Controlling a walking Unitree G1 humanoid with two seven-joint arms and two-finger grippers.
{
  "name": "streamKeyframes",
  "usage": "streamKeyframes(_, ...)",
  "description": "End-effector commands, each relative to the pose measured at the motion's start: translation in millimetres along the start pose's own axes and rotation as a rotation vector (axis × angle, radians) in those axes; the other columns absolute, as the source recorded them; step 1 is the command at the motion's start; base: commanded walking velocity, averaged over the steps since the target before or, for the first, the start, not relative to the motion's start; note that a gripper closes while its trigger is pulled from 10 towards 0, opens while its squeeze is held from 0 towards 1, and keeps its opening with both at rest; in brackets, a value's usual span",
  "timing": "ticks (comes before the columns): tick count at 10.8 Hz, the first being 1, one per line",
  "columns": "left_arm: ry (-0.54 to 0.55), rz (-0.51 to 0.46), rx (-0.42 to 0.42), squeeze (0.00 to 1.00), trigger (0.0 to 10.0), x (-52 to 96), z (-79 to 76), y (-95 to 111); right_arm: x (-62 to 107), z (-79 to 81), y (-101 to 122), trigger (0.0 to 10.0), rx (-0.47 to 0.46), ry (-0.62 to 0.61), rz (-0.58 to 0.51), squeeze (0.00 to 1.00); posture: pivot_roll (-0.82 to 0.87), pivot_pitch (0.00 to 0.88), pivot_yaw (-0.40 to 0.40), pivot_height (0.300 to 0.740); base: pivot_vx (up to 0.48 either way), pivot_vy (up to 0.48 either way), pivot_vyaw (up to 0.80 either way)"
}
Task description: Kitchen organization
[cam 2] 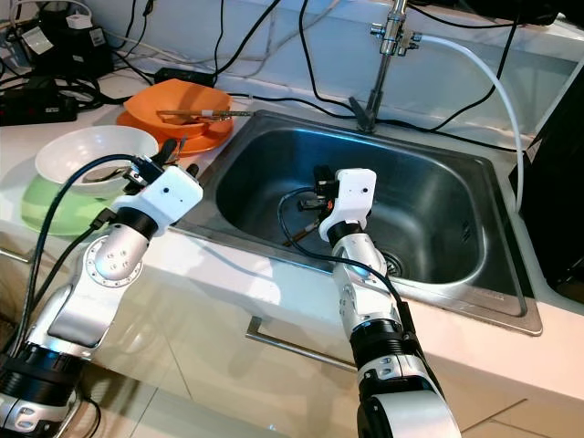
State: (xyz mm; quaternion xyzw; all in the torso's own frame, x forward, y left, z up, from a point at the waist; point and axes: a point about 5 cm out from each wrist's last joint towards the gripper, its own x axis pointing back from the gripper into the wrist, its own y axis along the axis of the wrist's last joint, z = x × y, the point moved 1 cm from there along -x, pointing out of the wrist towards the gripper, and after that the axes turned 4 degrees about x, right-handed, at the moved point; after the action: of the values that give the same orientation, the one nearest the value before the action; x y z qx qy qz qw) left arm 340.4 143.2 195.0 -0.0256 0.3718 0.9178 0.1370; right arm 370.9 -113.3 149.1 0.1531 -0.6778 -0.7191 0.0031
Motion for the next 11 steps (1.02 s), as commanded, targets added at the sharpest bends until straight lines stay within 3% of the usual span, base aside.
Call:
streamKeyframes(1, 0.006, -0.020, -0.012, 0.00, 0.0, -3.8, 0.2, 5.3, -2.8, -1.3, 5.2, 10.0, 0.011, 0.004, -0.019, 0.00, 0.24, 0.000, -0.060, 0.740, 0.000, 0.000, 0.00)
streamKeyframes(11, 0.070, -0.026, -0.044, 0.00, 0.0, -5.5, 11.6, 8.2, -3.6, -0.1, 5.2, 10.0, 0.012, 0.007, -0.018, 0.00, 0.24, 0.000, -0.063, 0.740, 0.000, 0.000, 0.00)
